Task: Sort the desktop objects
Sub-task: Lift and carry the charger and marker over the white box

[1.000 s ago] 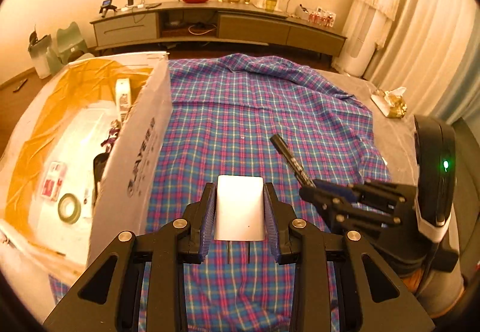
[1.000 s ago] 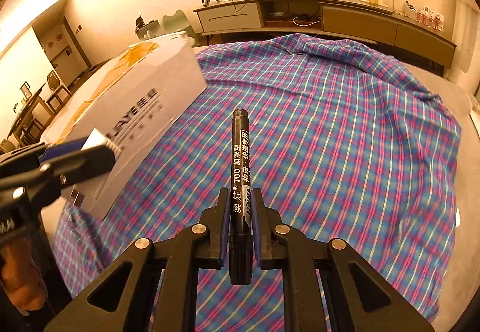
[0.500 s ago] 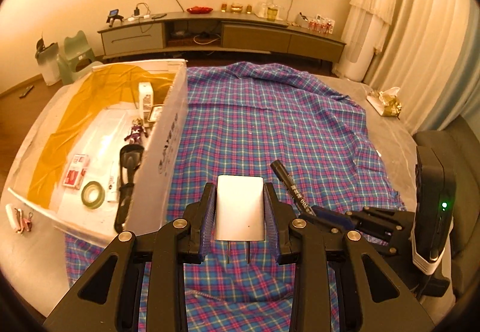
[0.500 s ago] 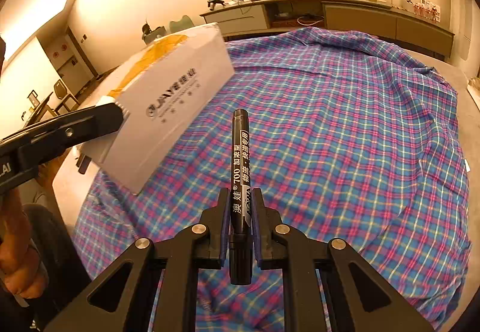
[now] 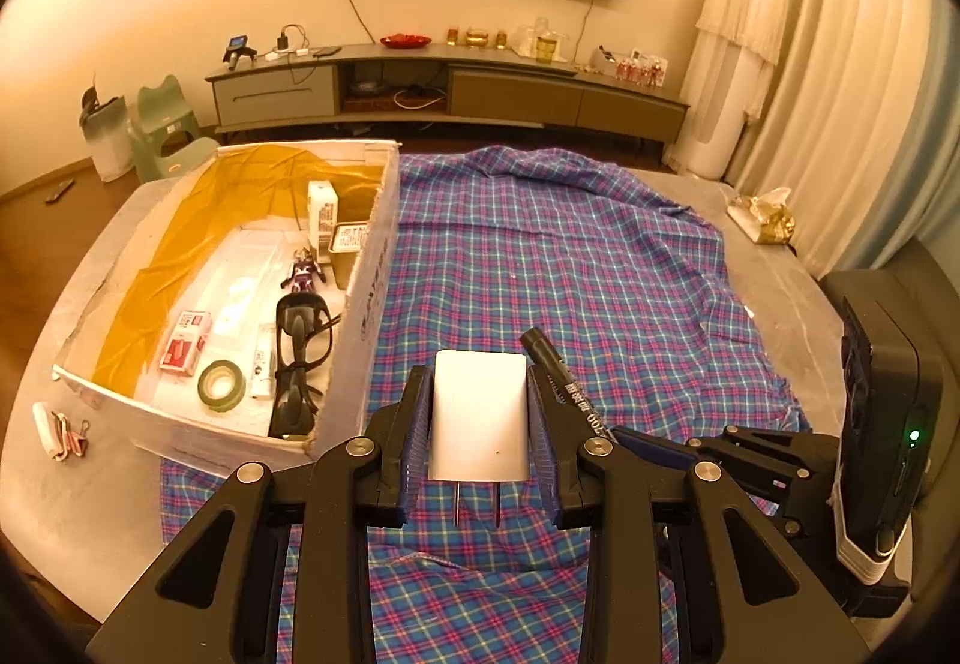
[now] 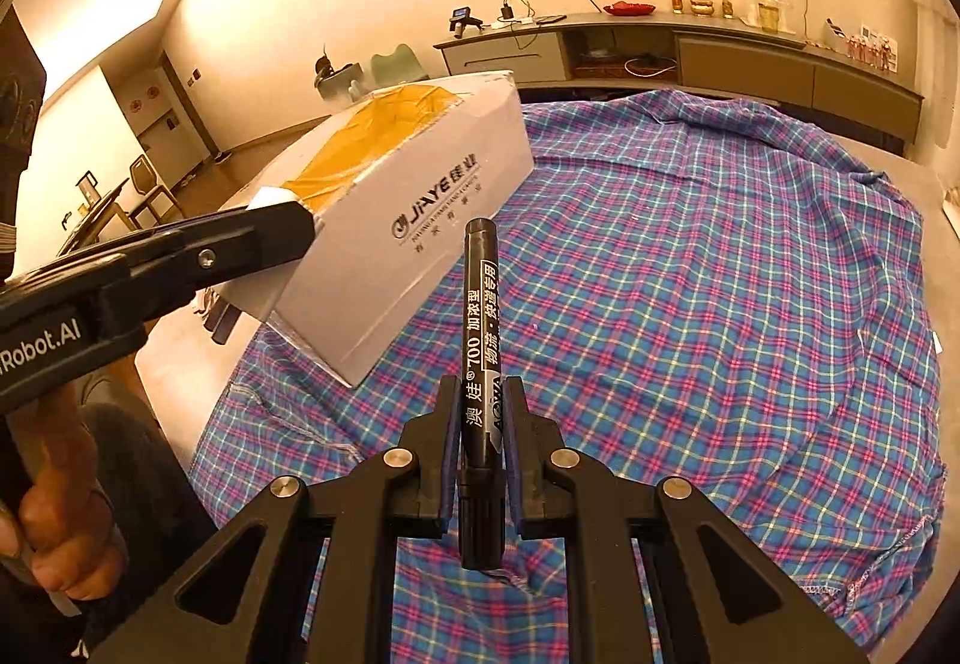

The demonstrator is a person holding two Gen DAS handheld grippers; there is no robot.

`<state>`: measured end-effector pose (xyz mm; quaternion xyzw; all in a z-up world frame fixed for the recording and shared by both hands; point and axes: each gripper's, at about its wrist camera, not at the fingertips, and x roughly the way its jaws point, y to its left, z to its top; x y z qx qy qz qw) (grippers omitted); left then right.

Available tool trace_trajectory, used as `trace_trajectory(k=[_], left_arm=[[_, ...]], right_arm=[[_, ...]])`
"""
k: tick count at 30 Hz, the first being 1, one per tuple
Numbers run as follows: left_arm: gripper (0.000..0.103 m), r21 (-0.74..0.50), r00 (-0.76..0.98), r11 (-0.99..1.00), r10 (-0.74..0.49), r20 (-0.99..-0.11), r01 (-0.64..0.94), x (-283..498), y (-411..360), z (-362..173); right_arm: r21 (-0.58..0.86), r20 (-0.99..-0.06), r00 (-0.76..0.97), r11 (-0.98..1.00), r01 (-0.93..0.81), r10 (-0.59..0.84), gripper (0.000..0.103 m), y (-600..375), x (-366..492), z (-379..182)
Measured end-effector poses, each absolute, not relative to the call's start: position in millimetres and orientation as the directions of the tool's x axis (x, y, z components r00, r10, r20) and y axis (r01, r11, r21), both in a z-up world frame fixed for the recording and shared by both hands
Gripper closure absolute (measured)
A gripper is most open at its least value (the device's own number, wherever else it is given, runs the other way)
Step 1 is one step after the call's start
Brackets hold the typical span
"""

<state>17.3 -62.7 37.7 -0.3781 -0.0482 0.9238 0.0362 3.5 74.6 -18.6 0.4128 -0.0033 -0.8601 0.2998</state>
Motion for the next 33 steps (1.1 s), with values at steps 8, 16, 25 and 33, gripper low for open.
trace_trajectory(k=[8, 16, 25, 33], left_arm=[[0.071, -0.145, -0.723, -0.989, 0.119, -0.68, -0.027, 17, -91, 39], [0.071, -0.187, -0.741, -0.982, 0.134, -0.658, -0.011, 9, -129, 48], [0.071, -0.261, -0.744, -0.965, 0.151, -0.651, 0.033, -5, -175, 49], [0.071, -0.29, -0.743, -0.954, 0.144, -0.654, 0.071, -20, -207, 46]], right_arm=[[0.225, -0.703, -0.481, -0.805, 0.549, -0.524, 0.088, 46, 1, 1], [0.183, -0.703, -0.478, -0.784, 0.593, -0.527, 0.088, 13, -4, 20], [0.148, -0.708, -0.474, -0.766, 0.626, -0.524, 0.088, -15, -18, 37], [0.135, -0.714, -0.463, -0.752, 0.645, -0.525, 0.088, -35, -32, 48]])
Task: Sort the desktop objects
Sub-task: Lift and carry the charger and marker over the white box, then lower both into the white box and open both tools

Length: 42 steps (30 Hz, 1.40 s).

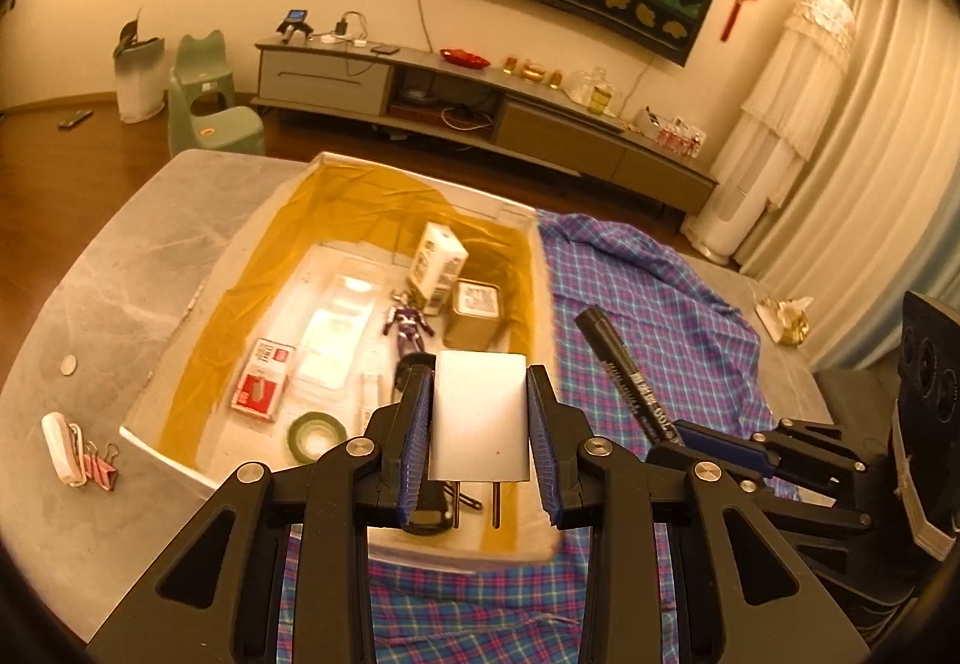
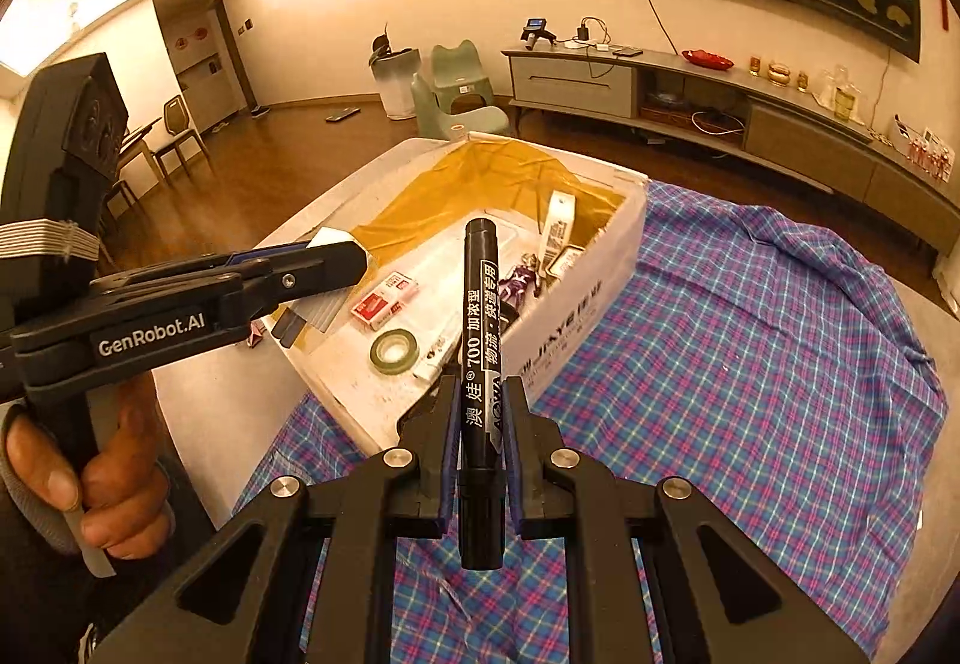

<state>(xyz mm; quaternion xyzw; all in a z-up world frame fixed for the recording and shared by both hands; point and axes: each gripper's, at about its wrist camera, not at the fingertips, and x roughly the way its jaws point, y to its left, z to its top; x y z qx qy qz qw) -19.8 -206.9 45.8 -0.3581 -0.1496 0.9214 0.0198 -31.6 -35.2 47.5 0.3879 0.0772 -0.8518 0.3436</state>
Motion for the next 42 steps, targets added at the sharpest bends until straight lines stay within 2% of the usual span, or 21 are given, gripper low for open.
trace_trajectory(k=[28, 42], left_arm=[[0.071, -0.308, -0.67, -0.933, 0.108, -0.735, 0.188, -103, -278, 20], [0.071, -0.228, -0.602, -0.958, 0.081, -0.794, 0.173, -112, -296, -3]], right_arm=[[0.074, -0.788, -0.41, -0.732, 0.677, -0.46, 0.088, -111, -102, 37], [0.022, -0.852, -0.359, -0.711, 0.703, -0.381, 0.088, -168, -154, 20]])
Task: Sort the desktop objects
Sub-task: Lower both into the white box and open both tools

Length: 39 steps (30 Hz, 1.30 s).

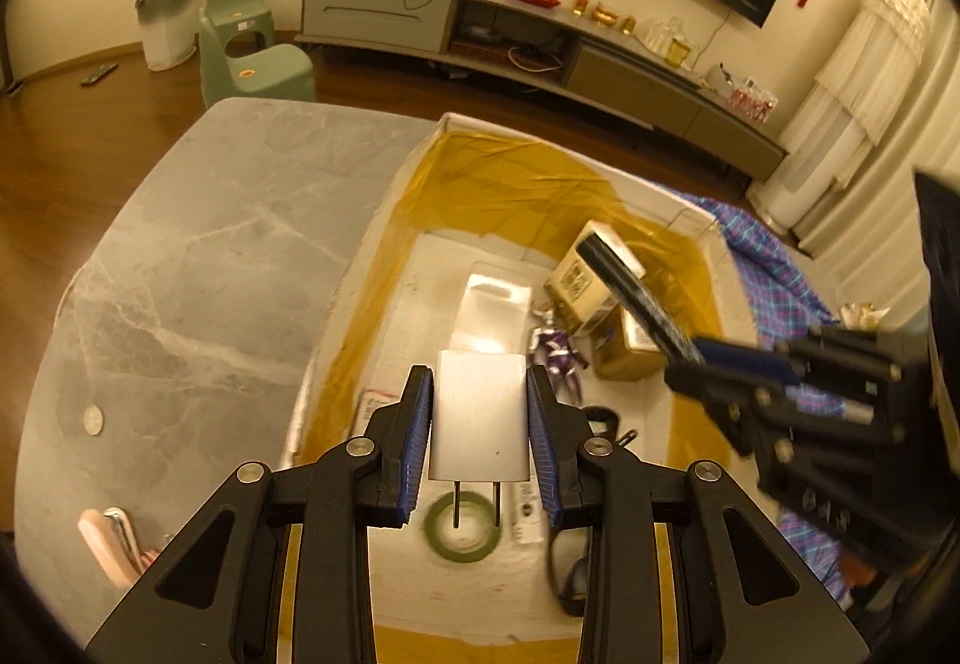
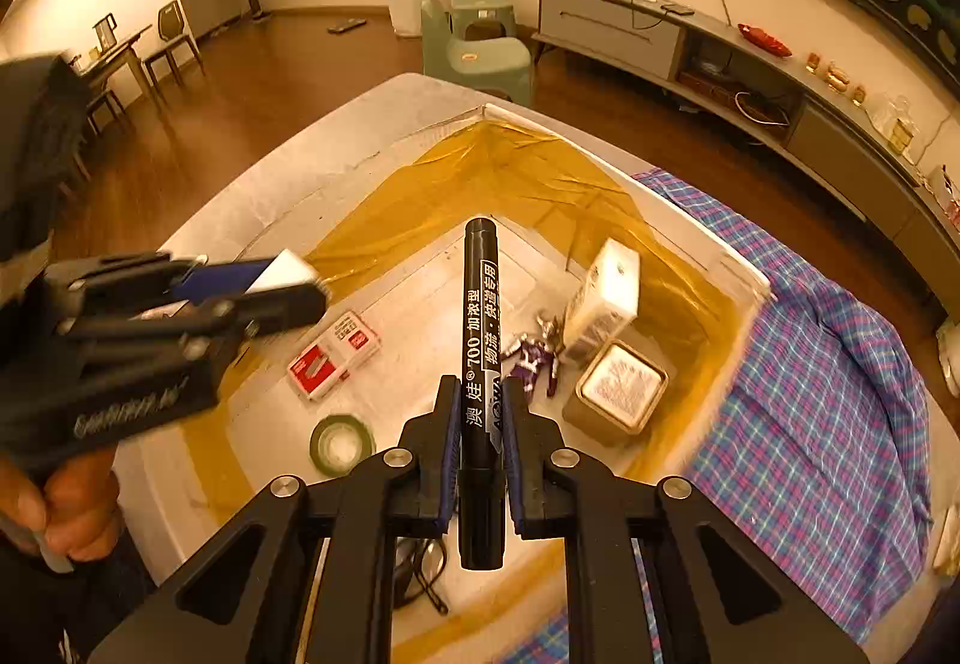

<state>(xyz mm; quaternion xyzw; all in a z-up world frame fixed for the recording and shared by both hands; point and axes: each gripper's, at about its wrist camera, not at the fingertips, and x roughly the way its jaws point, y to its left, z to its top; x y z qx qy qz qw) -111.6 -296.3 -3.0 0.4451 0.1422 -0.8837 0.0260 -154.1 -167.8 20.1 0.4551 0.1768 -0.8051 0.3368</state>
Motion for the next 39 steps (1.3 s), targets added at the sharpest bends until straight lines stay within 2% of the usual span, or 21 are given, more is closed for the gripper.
trace_trajectory(k=[6, 13, 27, 31, 35, 39], left_arm=[[0.071, -0.192, -0.583, -0.969, 0.069, -0.809, 0.152, -108, -292, -9], [0.071, -0.264, -0.52, -0.957, 0.165, -0.838, 0.122, -113, -288, -23], [0.073, -0.28, -0.479, -0.946, 0.172, -0.861, 0.163, -122, -294, -36], [0.067, -0.321, -0.488, -0.93, 0.199, -0.85, 0.181, -121, -299, -35], [0.066, -0.314, -0.485, -0.933, 0.195, -0.852, 0.178, -120, -297, -33], [0.066, -0.304, -0.495, -0.936, 0.181, -0.85, 0.179, -115, -298, -29]], right_arm=[[-0.016, -0.883, -0.338, -0.699, 0.715, -0.326, 0.088, -202, -178, 8], [-0.04, -0.923, -0.291, -0.686, 0.726, -0.254, 0.088, -236, -206, -14], [-0.048, -0.956, -0.231, -0.675, 0.736, -0.183, 0.088, -280, -240, -47], [-0.02, -0.955, -0.224, -0.707, 0.707, -0.196, 0.082, -273, -248, -49], [-0.011, -0.951, -0.226, -0.708, 0.706, -0.211, 0.081, -263, -239, -44], [-0.033, -0.948, -0.241, -0.693, 0.72, -0.206, 0.074, -253, -220, -34]])
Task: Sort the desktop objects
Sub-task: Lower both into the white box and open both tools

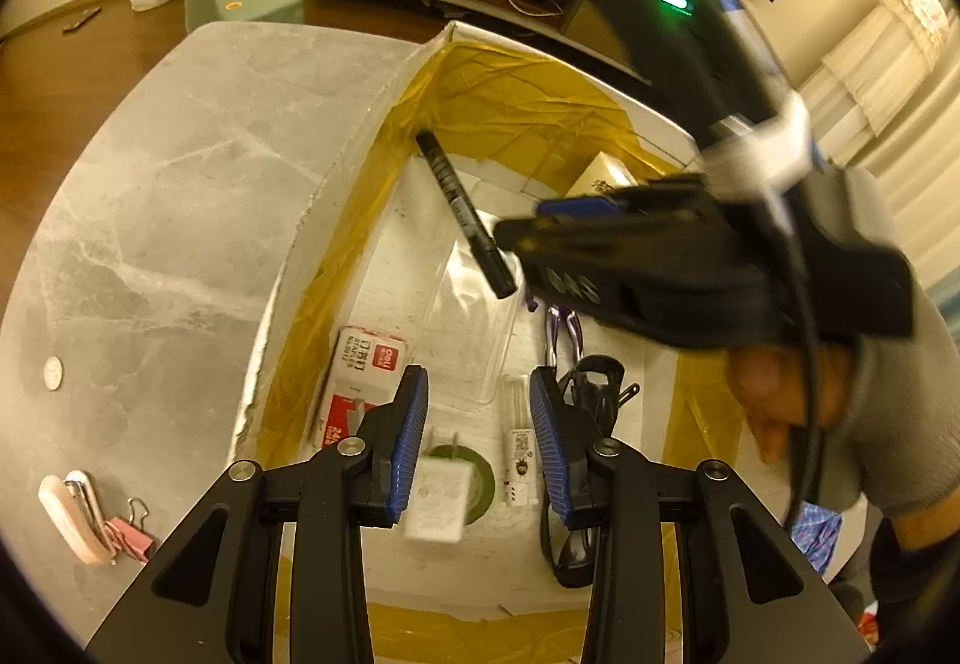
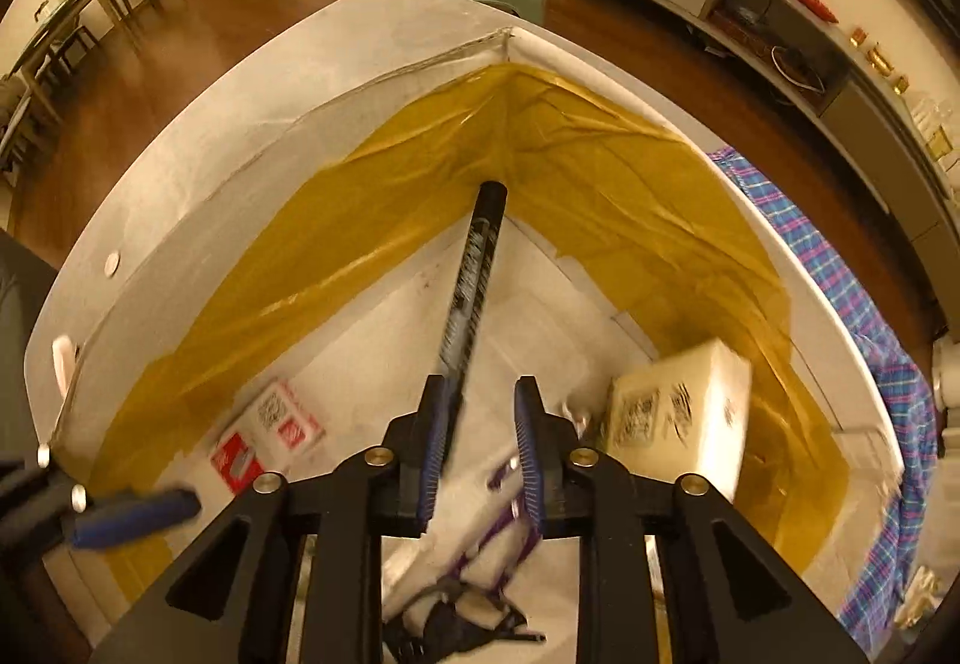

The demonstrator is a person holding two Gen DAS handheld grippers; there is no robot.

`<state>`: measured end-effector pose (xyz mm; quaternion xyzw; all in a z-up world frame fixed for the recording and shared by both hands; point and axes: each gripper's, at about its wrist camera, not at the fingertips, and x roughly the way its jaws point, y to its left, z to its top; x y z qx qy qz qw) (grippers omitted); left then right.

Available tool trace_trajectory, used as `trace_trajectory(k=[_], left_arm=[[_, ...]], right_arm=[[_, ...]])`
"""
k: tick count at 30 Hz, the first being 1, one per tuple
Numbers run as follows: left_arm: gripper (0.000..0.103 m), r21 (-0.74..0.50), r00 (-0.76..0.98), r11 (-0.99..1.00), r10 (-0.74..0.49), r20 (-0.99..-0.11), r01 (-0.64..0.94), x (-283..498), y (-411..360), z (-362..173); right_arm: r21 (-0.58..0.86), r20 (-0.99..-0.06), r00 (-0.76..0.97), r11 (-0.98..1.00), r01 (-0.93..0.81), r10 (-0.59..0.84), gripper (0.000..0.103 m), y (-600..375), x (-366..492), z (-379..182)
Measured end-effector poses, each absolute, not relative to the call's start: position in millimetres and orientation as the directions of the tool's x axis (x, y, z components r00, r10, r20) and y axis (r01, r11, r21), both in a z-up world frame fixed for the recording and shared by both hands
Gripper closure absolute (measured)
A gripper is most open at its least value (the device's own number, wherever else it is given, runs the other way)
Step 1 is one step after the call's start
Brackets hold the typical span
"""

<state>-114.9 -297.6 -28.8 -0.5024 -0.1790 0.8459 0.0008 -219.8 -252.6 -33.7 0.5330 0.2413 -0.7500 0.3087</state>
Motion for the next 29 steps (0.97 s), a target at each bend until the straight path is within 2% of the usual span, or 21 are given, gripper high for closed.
trace_trajectory(k=[7, 18, 21, 29], left_arm=[[0.064, -0.227, -0.535, -0.958, 0.1, -0.839, 0.177, -104, -296, -15], [0.064, -0.176, -0.589, -0.969, 0.041, -0.807, 0.174, -86, -287, 3], [0.054, -0.147, -0.613, -0.974, 0.011, -0.79, 0.173, -79, -283, 9], [0.053, -0.116, -0.671, -0.978, -0.031, -0.74, 0.174, -59, -270, 26]], right_arm=[[-0.088, -0.943, -0.269, -0.637, 0.766, -0.194, 0.064, -236, -175, -7], [-0.129, -0.925, -0.319, -0.62, 0.774, -0.205, 0.059, -196, -133, 12], [-0.161, -0.916, -0.345, -0.599, 0.785, -0.205, 0.059, -187, -117, 12], [-0.227, -0.895, -0.392, -0.54, 0.811, -0.213, 0.059, -178, -69, 18]])
